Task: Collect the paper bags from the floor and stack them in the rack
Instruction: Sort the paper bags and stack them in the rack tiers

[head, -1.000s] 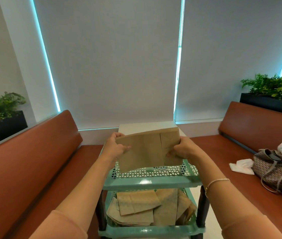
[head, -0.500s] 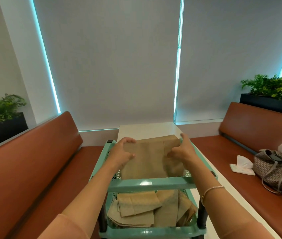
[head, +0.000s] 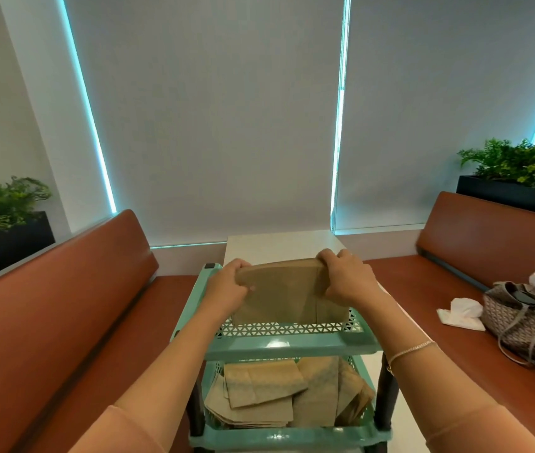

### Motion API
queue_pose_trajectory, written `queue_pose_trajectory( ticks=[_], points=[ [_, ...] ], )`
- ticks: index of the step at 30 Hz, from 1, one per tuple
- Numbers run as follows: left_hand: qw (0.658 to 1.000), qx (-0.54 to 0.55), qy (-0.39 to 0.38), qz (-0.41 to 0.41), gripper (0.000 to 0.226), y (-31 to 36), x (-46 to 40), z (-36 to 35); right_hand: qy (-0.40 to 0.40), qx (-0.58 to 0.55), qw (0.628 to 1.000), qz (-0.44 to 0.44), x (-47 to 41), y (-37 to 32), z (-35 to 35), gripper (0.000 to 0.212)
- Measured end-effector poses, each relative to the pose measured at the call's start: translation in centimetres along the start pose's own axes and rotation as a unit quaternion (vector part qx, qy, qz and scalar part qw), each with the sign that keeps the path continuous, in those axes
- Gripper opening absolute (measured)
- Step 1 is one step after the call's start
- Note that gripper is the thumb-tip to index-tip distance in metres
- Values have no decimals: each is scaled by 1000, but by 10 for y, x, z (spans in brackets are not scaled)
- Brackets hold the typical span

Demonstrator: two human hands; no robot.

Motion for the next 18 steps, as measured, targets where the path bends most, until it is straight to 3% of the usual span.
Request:
queue_pose_trajectory(
  ticks=[5,7,9,12,15,16,18],
  points=[
    [1000,-14,-9,26,24,-1,-4,2,6,145,987,70,-8,-24,12,45],
    [999,-14,-4,39,34,-3,-4,3,-19,129,987,99,-10,-31,8,37],
    [998,20,13,65,59,-7,-4,8,-48,77,991,100,-13,-30,7,34],
    [979,170,31,107,81,-13,-4,14,-66,11,994,83,-16,-17,14,32],
    [964,244,21,109,71,-5,-1,17,-46,-148,987,46,-16,2,18,26],
    [958,267,14,106,70,-2,-2,18,-44,-264,963,22,-14,7,17,29],
    [949,299,-30,93,70,8,-1,9,-43,-495,867,-25,-11,9,6,43]
  ],
)
Point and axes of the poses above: each hand's wrist, its own x-axis away from the middle knuckle, its own z-axis out of the back of the hand, y = z × x, the point moved 8 cm from there along -x, towards the middle knuckle, and after that the axes turned 2 degrees about z, right-handed, at the moved point
